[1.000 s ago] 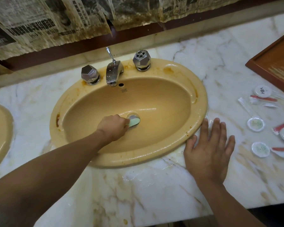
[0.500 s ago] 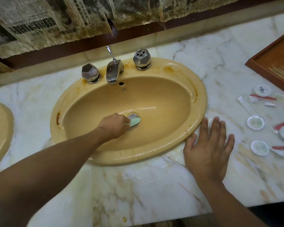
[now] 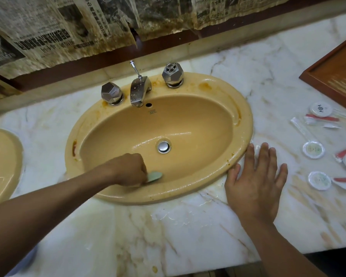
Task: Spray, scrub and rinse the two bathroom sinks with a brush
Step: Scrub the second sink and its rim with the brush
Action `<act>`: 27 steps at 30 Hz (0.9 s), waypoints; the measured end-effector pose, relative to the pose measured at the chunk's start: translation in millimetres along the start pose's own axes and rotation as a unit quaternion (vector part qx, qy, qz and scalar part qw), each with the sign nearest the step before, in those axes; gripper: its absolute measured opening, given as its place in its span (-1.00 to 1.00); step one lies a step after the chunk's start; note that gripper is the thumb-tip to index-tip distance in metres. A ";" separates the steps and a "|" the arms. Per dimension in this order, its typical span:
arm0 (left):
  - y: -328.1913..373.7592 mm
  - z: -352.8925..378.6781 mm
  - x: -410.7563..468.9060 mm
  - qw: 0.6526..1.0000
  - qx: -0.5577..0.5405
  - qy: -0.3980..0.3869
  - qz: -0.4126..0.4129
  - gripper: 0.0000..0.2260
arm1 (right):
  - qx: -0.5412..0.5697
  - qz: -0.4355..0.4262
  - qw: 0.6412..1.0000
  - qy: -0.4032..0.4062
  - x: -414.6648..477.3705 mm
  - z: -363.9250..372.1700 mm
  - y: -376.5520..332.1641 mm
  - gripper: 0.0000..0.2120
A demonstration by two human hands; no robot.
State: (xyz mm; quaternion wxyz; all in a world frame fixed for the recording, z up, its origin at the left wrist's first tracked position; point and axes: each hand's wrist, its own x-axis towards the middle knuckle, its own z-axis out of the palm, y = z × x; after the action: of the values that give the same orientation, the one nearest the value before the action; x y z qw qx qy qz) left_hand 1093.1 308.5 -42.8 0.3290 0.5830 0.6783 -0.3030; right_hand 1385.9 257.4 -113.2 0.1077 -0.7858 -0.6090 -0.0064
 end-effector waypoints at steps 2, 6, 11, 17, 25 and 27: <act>-5.6 -13.7 -6.2 1.000 0.012 -0.014 -0.004 -0.69 | 0.001 0.001 1.000 -0.002 0.1 0.2 -0.5 -0.40; -63.2 -38.5 -12.9 0.978 0.174 0.012 -0.114 -0.58 | 0.001 0.000 1.000 -0.004 0.6 -0.6 0.3 -0.39; -73.5 -58.7 -13.4 0.989 0.067 -0.084 -0.097 -0.83 | -0.003 -0.001 1.000 -0.007 0.5 0.2 -0.1 -0.39; -54.0 -31.7 -5.6 0.992 0.111 -0.021 -0.055 -0.76 | -0.003 0.001 1.000 -0.003 0.0 -0.8 -1.2 -0.39; 37.9 -13.5 14.1 0.960 -0.258 -0.086 0.064 -0.83 | -0.013 -0.004 1.000 0.003 -0.4 -0.4 -2.0 -0.40; 16.7 -10.5 19.9 0.979 -0.186 -0.062 0.053 -0.76 | -0.013 -0.003 1.000 0.001 0.5 -0.5 -2.6 -0.40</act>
State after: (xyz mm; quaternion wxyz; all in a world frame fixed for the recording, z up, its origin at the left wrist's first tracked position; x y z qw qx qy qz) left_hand 1106.6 330.9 -52.8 0.4883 0.5267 0.6694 -0.1897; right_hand 1383.6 258.4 -112.2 0.0983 -0.7853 -0.6110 -0.0153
